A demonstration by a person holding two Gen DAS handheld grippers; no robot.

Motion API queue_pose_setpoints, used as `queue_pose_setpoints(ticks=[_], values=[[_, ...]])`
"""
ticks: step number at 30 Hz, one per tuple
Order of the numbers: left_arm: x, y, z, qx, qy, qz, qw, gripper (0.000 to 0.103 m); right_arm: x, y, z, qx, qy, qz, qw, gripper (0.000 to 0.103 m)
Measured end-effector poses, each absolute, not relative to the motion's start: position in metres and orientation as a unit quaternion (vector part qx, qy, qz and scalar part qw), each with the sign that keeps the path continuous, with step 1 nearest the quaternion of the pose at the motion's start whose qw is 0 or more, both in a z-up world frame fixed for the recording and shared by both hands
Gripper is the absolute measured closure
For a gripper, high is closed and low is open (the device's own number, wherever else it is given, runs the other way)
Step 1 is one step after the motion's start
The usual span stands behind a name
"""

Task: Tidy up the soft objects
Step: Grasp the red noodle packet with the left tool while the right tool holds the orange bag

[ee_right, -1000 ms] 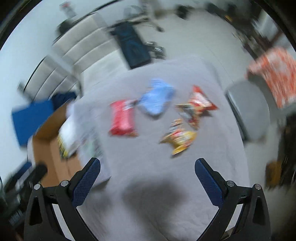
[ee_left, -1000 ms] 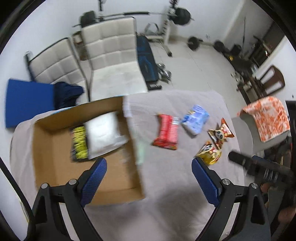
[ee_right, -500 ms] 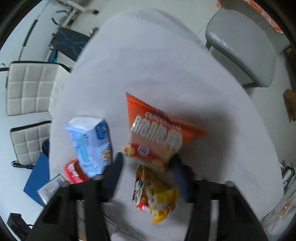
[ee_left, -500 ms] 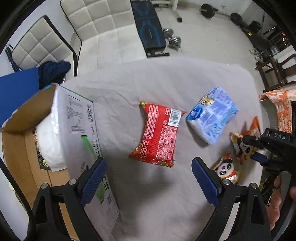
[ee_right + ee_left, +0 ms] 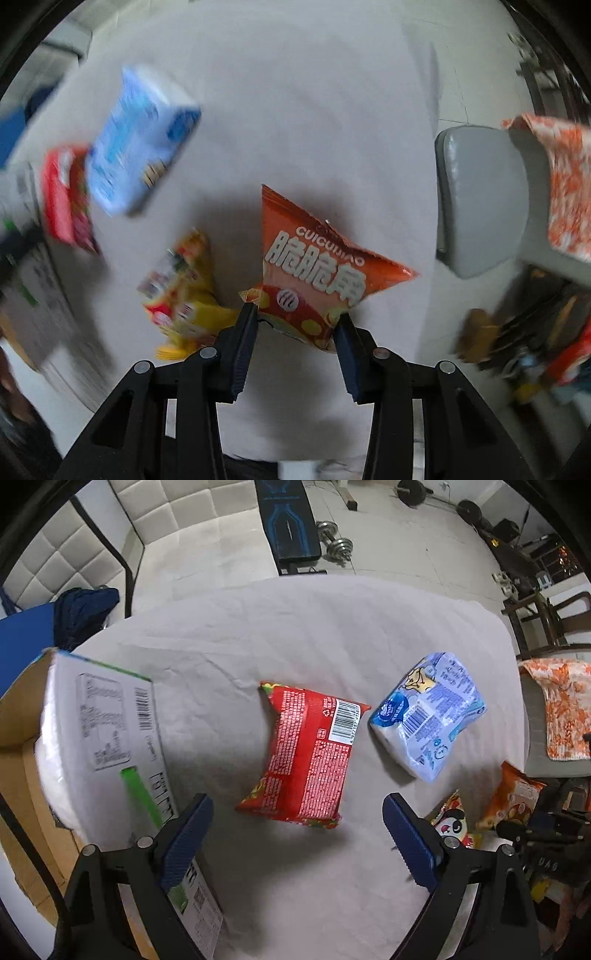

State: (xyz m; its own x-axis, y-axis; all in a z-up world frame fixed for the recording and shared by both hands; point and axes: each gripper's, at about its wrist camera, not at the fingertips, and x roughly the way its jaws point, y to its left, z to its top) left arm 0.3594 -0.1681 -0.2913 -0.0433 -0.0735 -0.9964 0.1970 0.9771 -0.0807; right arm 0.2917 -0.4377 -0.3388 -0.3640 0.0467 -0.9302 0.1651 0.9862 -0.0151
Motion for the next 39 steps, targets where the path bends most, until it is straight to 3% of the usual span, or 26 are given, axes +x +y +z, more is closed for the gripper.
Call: queue_pose_setpoints(ticks=[4,7,8,11,14,17,19,22,25,26,39], values=[[0.363,-0.178,-0.309,0.061,0.727,-0.104,0.676,0.009,0.298,-0.438,-0.354,0.062,0.821,-0.068,0.563,0.055],[0.368,-0.186,-0.327,0.071,0.737,-0.111,0.663,0.009,0.303,-0.442,-0.348,0.091,0.799,-0.071,0.59,0.025],[0.368,-0.188,-0.331,0.073,0.741,-0.112,0.658,0.009,0.305,-0.444,-0.346,0.098,0.795,-0.073,0.594,0.021],[0.374,-0.191,-0.35,0.07,0.753,-0.115,0.645,0.009,0.303,-0.45,-0.337,0.119,0.783,-0.084,0.604,0.021],[0.376,-0.192,-0.359,0.07,0.753,-0.117,0.643,0.021,0.3,-0.456,-0.328,0.136,0.769,-0.108,0.616,0.021],[0.371,-0.192,-0.358,0.094,0.738,-0.11,0.66,0.049,0.293,-0.461,-0.325,0.148,0.76,-0.128,0.62,0.021],[0.364,-0.189,-0.353,0.1,0.727,-0.104,0.671,0.053,0.286,-0.463,-0.328,0.152,0.759,-0.138,0.618,0.021],[0.352,-0.177,-0.351,0.063,0.738,-0.096,0.664,0.054,0.282,-0.465,-0.338,0.161,0.763,-0.144,0.609,0.024],[0.34,-0.166,-0.353,0.04,0.744,-0.085,0.662,0.054,0.279,-0.466,-0.35,0.159,0.765,-0.155,0.605,0.05],[0.338,-0.164,-0.356,0.031,0.745,-0.084,0.661,0.054,0.277,-0.466,-0.354,0.161,0.765,-0.156,0.604,0.052],[0.316,-0.185,-0.351,0.066,0.718,-0.074,0.688,0.058,0.272,-0.463,-0.352,0.153,0.75,-0.168,0.622,0.063]])
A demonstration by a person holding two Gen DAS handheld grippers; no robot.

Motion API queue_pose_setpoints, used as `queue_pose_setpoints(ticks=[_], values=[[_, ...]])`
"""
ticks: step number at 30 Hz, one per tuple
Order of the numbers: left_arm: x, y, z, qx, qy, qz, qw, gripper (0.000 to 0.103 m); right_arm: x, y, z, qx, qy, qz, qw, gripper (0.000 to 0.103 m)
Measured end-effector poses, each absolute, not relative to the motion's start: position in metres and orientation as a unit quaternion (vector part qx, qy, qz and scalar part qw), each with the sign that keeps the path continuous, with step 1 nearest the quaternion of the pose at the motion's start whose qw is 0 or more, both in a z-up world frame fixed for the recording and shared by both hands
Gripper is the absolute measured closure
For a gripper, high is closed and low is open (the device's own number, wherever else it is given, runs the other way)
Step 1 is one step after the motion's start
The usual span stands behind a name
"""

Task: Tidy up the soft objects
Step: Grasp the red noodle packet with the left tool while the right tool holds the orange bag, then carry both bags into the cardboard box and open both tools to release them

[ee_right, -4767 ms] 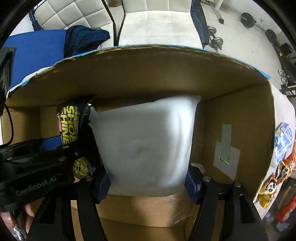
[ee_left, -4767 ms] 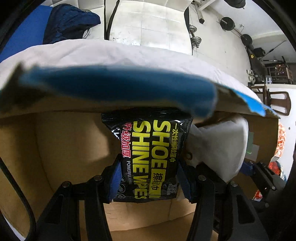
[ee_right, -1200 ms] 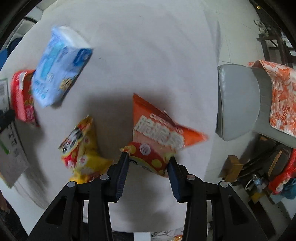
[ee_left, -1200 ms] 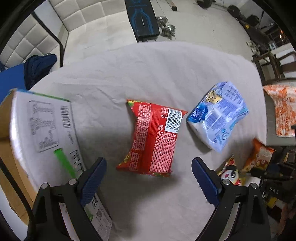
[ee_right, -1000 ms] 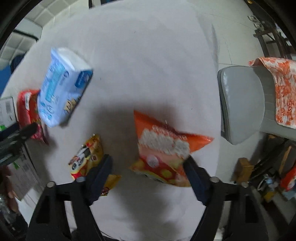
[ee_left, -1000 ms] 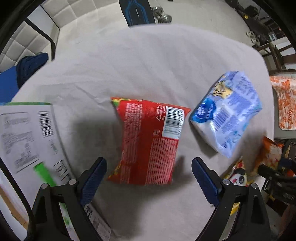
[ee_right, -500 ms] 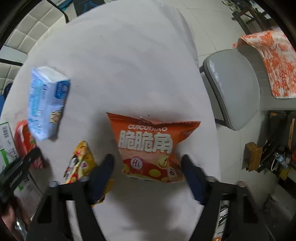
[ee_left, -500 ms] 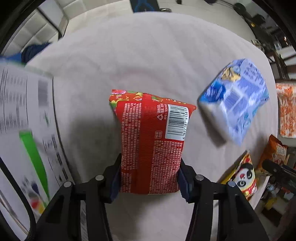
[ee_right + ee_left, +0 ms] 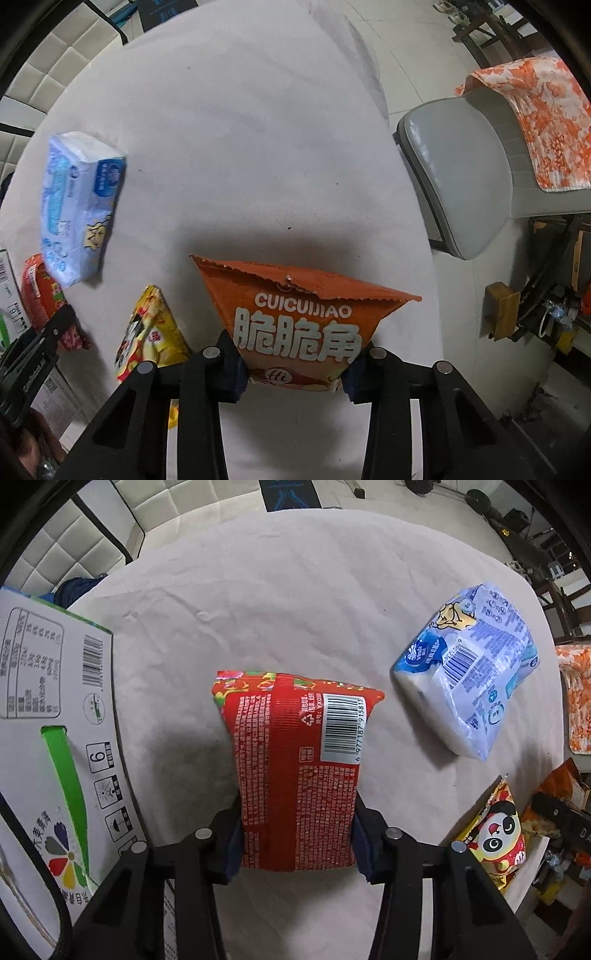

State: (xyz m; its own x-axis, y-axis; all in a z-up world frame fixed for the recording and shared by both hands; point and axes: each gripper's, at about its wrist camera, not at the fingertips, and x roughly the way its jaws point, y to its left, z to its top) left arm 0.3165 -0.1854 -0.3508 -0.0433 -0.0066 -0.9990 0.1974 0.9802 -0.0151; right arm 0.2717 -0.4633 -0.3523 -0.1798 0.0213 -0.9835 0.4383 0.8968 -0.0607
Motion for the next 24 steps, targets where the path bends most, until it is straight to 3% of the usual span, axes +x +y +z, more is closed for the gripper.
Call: queue_pose_setpoints(ticks=[8,24], values=[[0.295,-0.188,-0.313,0.059,0.692,-0.09,0.714,0.059,0.262,-0.446,-0.307,0.14,0.727,-0.148,0.656,0.063],[0.237,-0.133,-0.165,0.008,0.606,-0.143,0.782,0.059,0.223,-0.341,-0.189,0.125,0.675,-0.052,0.726,0.063]])
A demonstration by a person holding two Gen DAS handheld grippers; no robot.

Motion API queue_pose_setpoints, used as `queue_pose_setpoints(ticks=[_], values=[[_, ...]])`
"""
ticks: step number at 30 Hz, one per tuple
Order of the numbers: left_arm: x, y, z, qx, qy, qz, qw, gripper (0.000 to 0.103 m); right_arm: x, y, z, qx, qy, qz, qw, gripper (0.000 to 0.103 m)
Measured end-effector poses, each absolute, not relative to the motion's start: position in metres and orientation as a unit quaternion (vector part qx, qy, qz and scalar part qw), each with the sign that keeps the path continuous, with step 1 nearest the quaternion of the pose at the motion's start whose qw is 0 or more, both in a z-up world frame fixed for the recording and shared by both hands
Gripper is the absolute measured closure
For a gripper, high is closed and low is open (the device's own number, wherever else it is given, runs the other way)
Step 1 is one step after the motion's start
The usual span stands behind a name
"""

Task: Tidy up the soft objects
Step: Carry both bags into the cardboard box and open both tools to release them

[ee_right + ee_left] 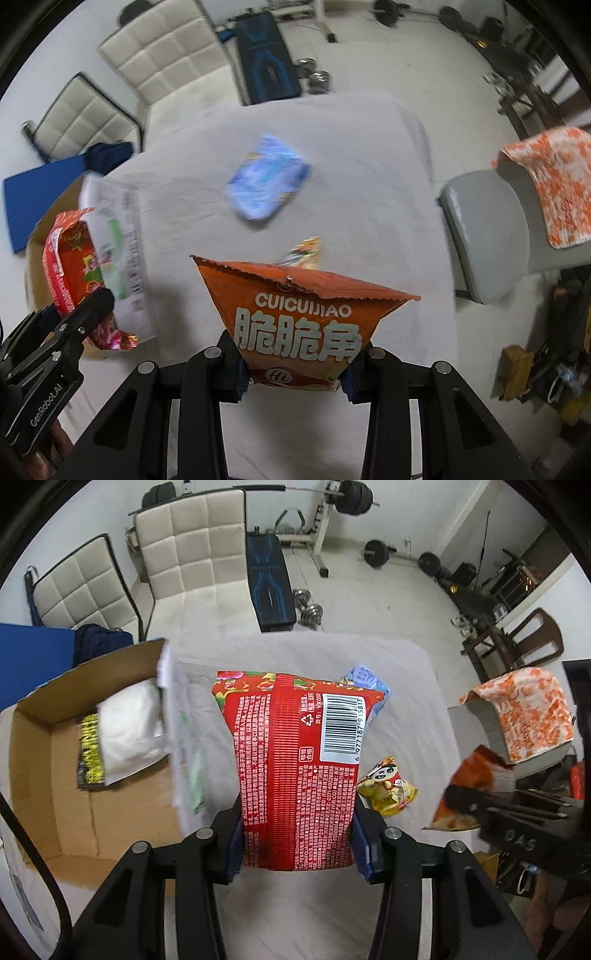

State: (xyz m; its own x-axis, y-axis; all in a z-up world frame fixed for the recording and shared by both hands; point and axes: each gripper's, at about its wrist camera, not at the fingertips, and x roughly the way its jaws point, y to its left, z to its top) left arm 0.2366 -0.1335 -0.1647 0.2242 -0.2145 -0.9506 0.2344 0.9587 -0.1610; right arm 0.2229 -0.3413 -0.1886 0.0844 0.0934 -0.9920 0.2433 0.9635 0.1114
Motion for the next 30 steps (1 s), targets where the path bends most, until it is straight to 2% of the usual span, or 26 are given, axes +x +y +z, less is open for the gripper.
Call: queue_pose_setpoints(ticks=[9,16,22,30], values=[[0.224,-0.045,-0.117,-0.018,0.58,-0.117,0.806,0.059,0.219,-0.225,-0.153,0.103,0.664,0.033,0.74,0.063],[0.228,0.058,-0.102,-0.034,0.574,-0.065,0.816,0.059,0.237,-0.119,-0.156,0.08,0.674,0.091,0.729,0.063],[0.248,0.128,-0.124,-0.042,0.593,-0.034,0.803,0.059,0.261,-0.054,-0.181,0.054,0.695,0.1,0.71,0.063],[0.299,0.178,-0.197,-0.058,0.649,-0.021,0.758,0.059,0.291,-0.016,-0.243,0.027,0.737,0.067,0.672,0.063]])
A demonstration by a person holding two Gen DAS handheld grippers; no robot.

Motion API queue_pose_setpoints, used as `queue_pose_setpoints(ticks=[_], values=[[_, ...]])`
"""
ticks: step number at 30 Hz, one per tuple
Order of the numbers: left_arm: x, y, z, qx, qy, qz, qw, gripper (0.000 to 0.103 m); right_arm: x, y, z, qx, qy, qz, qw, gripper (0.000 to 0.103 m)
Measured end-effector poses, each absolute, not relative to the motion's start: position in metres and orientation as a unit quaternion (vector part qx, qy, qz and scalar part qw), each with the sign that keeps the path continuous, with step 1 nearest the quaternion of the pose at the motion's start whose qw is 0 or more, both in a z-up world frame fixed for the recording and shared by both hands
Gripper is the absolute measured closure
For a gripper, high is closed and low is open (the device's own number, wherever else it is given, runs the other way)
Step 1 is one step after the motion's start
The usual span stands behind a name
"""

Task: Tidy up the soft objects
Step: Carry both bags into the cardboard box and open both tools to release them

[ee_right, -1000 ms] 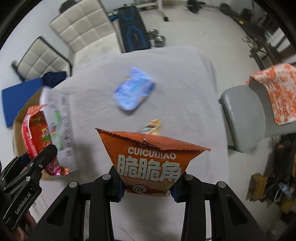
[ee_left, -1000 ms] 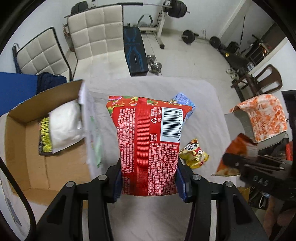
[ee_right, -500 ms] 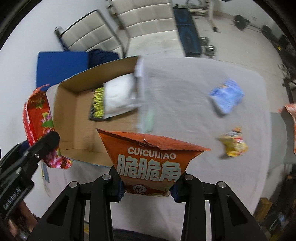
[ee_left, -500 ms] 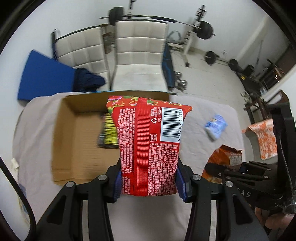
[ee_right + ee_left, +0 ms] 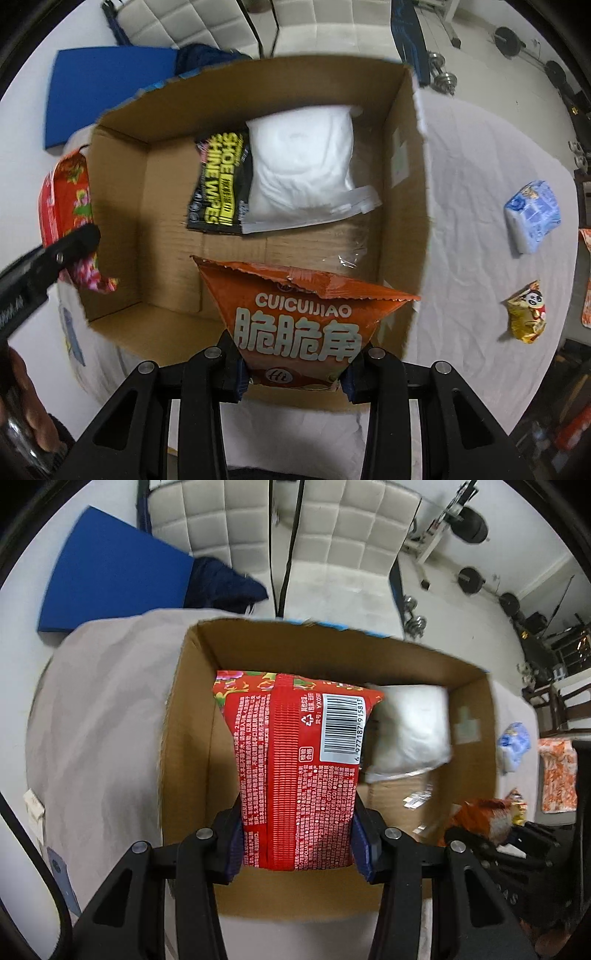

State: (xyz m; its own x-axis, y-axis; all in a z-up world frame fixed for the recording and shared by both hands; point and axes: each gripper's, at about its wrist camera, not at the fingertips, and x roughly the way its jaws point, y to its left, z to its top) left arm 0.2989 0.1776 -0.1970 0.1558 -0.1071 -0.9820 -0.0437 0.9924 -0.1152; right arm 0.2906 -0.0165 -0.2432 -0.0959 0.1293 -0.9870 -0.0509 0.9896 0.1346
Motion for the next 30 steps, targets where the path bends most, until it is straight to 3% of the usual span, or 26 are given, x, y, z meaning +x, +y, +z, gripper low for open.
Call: queue_pose_setpoints(ticks=[13,22,25,28,30], values=[[0.371,0.188,-0.311,-0.029,0.723,-0.019,0.69,0.058,0.314,-0.002,-0.325,0.001,0.791,0.022,0.612,0.063],[0.384,0.191,-0.333,-0.033,0.736,-0.018,0.676,0.057,0.313,-0.008,-0.357,-0.002,0.812,0.006,0.584,0.062],[0.387,0.191,-0.331,-0.042,0.739,-0.017,0.672,0.057,0.313,-0.012,-0.359,0.001,0.814,0.004,0.58,0.058],[0.39,0.191,-0.328,-0.048,0.741,-0.017,0.669,0.055,0.313,-0.014,-0.356,-0.002,0.813,0.007,0.582,0.042],[0.391,0.191,-0.324,-0.052,0.742,-0.015,0.668,0.054,0.313,-0.015,-0.352,-0.002,0.812,0.01,0.584,0.041]])
